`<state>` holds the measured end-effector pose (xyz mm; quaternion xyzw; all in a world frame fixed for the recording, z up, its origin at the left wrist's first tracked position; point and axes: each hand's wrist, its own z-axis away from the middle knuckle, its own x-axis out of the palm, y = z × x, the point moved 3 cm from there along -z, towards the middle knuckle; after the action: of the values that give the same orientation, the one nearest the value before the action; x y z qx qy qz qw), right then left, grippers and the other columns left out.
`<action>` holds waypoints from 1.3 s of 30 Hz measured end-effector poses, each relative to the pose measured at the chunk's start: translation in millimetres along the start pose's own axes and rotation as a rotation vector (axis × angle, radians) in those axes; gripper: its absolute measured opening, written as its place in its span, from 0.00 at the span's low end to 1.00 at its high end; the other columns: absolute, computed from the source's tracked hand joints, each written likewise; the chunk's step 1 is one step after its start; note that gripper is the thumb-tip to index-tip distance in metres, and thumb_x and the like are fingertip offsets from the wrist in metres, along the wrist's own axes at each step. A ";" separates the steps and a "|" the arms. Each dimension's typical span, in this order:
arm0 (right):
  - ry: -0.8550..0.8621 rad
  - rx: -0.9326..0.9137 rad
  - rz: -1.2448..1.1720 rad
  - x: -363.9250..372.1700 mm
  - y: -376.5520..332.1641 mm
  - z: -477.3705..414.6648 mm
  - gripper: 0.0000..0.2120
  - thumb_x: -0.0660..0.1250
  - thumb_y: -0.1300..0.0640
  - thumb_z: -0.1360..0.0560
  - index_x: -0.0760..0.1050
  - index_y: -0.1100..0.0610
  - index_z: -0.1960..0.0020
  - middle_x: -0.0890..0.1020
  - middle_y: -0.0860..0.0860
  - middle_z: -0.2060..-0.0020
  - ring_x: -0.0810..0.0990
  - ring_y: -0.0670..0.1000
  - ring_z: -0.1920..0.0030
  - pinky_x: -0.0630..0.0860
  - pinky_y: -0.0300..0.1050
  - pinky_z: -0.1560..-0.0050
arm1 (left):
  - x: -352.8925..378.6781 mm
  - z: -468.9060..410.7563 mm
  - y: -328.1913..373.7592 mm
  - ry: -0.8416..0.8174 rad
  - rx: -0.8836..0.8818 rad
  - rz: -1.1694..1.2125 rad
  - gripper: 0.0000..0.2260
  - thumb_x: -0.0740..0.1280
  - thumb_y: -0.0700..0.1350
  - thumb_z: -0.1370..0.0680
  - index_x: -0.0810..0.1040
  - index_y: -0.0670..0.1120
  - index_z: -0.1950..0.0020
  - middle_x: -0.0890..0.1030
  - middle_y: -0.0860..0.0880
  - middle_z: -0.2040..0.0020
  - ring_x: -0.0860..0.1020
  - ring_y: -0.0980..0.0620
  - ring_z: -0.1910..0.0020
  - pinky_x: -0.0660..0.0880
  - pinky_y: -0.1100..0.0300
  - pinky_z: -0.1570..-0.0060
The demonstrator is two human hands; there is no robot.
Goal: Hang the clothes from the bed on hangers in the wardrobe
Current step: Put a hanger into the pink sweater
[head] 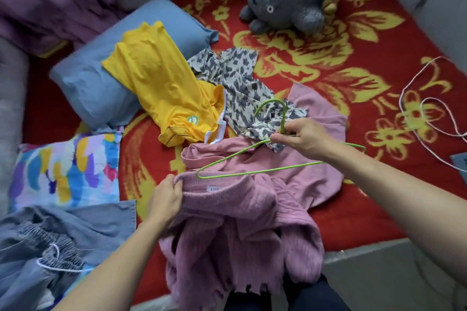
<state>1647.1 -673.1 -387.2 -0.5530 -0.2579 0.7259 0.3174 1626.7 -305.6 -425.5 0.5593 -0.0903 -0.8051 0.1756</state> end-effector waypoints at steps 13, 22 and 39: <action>-0.213 -0.061 -0.013 94.1 -79.5 4.6 0.06 0.71 0.46 0.27 0.83 0.47 0.58 0.76 0.43 0.72 0.74 0.40 0.68 0.70 0.43 0.63 | -8.2 15.9 12.4 -0.053 0.160 0.167 0.13 0.53 0.57 0.24 0.67 0.53 0.65 0.81 0.42 0.57 0.77 0.38 0.55 0.71 0.48 0.57; -0.230 0.059 -0.101 81.6 -20.9 21.6 0.03 0.73 0.52 0.28 0.83 0.50 0.59 0.80 0.50 0.68 0.72 0.47 0.65 0.67 0.43 0.64 | -19.5 29.1 -17.8 -0.044 0.099 0.239 0.16 0.54 0.54 0.21 0.65 0.49 0.66 0.73 0.50 0.68 0.74 0.42 0.62 0.62 0.53 0.63; -0.193 0.070 -0.110 105.2 -27.5 38.1 0.25 0.64 0.22 0.40 0.83 0.39 0.56 0.84 0.40 0.64 0.81 0.43 0.60 0.78 0.50 0.54 | -18.6 53.1 51.8 -0.093 0.309 0.333 0.09 0.65 0.54 0.26 0.72 0.51 0.51 0.76 0.55 0.57 0.72 0.56 0.58 0.66 0.59 0.56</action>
<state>1595.5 -577.3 -424.7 -0.4541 -0.2919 0.7659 0.3494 1592.5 -349.0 -372.7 0.5191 -0.3116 -0.7667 0.2136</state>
